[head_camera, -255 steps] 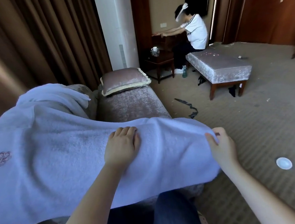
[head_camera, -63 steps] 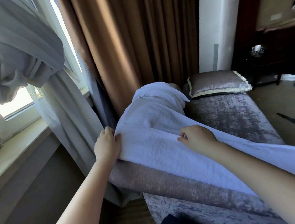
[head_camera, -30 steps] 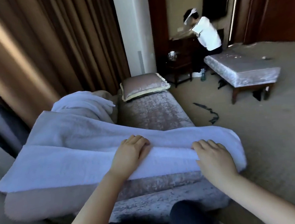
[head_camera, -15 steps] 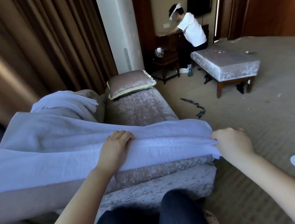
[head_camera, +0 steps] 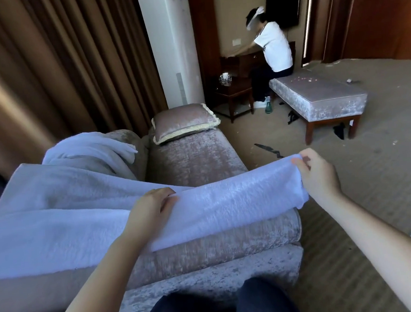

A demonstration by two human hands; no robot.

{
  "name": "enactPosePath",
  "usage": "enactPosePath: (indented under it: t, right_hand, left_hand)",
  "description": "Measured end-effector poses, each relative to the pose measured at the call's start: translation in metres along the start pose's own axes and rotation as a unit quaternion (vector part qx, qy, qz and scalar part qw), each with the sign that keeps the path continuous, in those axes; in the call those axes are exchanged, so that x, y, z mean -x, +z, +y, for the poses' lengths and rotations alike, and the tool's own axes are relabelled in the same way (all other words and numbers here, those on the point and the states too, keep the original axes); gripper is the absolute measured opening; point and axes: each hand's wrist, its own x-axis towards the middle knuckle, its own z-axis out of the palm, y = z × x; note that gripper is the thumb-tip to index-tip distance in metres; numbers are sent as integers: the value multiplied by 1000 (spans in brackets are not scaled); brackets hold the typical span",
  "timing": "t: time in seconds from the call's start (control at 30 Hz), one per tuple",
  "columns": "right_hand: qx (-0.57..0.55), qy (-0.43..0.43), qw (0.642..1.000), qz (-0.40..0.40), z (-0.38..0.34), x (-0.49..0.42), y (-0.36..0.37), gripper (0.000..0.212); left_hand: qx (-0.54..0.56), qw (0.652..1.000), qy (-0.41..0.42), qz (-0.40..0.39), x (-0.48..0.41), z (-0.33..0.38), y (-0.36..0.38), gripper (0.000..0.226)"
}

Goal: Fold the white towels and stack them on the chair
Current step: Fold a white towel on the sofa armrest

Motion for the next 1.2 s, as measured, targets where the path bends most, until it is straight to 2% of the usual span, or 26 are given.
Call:
enactPosePath:
  t: [0.07,0.2,0.37,0.43,0.53,0.6,0.67,0.83,1.03,1.13,1.2]
  right_hand:
    - [24,15,999,-23,3,-5,10,12]
    - [17,17,995,-94,9,-23,13,13]
    - [61,39,984,-165,19,-27,22,12]
    - [17,56,987,-150,19,-23,19,16]
    - [-98,114,982,-115,16,1,7,25]
    - [-62,92,990,-85,23,30,6,35]
    - [-17,63,997,-44,29,59,8,33]
    - [-4,19,998,55,29,87,8,19]
    - [-48,28,996,62,40,93,15,9]
    - [-169,46,983,60,44,82,12,11]
    - [-299,72,951,11,41,71,1,14]
  left_hand:
    - [-18,999,-43,-14,-14,1,-3,16]
    - [-38,996,-74,-21,-36,-6,-4,17]
    - [-34,989,-113,-91,-47,-22,19,21]
    - [-65,993,-78,-60,-46,-25,23,20]
    - [-143,988,20,45,-41,-17,22,24]
    - [-124,987,57,89,-39,4,25,28]
    - [-105,985,90,103,-36,30,34,26]
    - [-74,981,161,76,-28,80,66,25]
    - [-46,987,148,48,-11,91,84,21]
    - [-54,987,144,41,-10,92,84,21]
    - [-33,989,137,37,-11,92,82,21]
